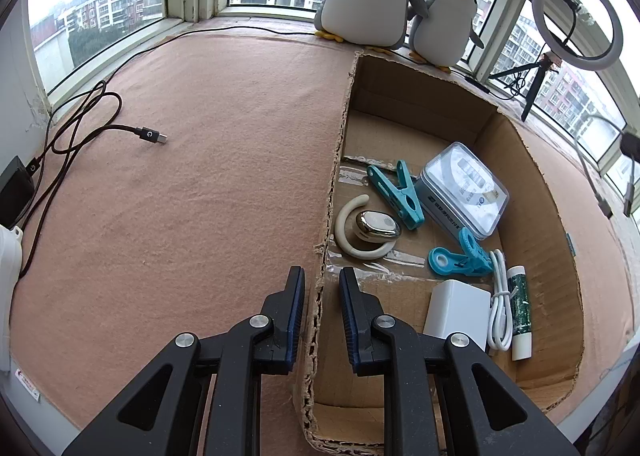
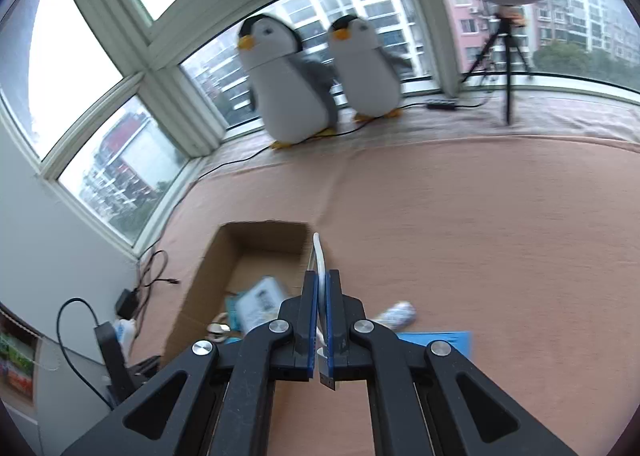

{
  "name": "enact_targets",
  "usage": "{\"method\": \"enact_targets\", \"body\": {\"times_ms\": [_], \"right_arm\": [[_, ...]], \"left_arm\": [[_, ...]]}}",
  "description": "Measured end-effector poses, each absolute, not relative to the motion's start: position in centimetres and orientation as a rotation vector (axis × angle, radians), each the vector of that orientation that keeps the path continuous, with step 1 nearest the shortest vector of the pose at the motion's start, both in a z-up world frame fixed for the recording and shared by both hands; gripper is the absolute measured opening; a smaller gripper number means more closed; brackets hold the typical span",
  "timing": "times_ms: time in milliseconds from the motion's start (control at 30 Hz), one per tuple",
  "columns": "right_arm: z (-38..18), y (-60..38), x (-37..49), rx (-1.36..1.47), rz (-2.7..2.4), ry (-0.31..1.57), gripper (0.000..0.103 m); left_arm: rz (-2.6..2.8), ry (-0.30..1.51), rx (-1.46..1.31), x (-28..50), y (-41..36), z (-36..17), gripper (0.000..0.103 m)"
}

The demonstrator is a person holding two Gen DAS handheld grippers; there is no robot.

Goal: Organize rigid objects
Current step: 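Carry the white cable with the right tool into the box and release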

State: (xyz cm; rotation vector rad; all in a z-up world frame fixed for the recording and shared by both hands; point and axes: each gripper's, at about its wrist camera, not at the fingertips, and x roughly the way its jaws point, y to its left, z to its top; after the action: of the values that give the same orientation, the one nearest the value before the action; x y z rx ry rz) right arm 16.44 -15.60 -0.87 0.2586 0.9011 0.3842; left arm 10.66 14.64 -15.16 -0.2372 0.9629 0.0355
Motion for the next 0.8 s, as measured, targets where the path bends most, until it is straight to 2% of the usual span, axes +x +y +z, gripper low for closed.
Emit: {"method": "enact_targets", "body": {"times_ms": [400,800], "right_arm": [[-2.7,-5.4,17.5,0.226,0.561,0.978,0.003],[-4.8,-1.3,19.5,0.209,0.588,1.031,0.003]], "left_arm": [[0.033,0.964,-0.239,10.7,14.5,-15.1,0.020],[0.029,0.964,-0.245,10.7,14.3,-15.2,0.020]]}}
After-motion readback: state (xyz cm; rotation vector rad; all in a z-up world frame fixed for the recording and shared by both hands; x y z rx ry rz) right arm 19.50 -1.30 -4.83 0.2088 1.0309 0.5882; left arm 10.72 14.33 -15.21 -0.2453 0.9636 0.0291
